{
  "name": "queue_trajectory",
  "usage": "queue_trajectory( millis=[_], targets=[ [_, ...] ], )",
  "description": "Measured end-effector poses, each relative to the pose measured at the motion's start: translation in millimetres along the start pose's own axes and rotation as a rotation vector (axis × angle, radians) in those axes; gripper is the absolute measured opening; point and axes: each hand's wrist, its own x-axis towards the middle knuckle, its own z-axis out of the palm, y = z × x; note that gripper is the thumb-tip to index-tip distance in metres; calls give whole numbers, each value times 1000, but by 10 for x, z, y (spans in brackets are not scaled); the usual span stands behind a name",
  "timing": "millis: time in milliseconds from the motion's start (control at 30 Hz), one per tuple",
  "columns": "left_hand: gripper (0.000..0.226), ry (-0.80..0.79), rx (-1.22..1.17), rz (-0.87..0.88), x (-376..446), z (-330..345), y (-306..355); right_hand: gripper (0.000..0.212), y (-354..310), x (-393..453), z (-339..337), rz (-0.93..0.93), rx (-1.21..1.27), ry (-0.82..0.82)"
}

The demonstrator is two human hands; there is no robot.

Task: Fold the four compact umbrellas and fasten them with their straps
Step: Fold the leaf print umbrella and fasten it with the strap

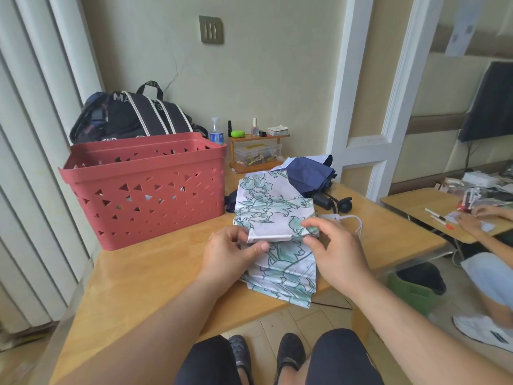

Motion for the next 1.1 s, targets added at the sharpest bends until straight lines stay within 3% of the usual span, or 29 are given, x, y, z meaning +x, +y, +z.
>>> queue_trajectory(
  millis=[233, 400, 500, 633, 733, 967, 1100],
  targets=[
    [28, -52, -300, -242, 33, -117, 112, 31, 80, -138, 93, 57, 53, 5],
    [48, -120, -418, -366, 69, -165, 88, 29, 123, -178, 120, 70, 48, -1],
    [49, -147, -388, -392, 60, -129, 89, 28, 163, -225, 125, 57, 40, 2],
    [47, -215, -310, -328, 8, -79, 71, 28, 169, -262, 139, 46, 54, 3],
    [54, -175, -242, -284, -14, -66, 29, 28, 164, -254, 145, 38, 58, 2],
    [45, -142, -327, -243, -35, -141, 68, 31, 217, -282, 131, 66, 14, -31],
    [58, -179, -222, -88, -43, -162, 47, 33, 193, -300, 157, 73, 12, -15]
  ],
)
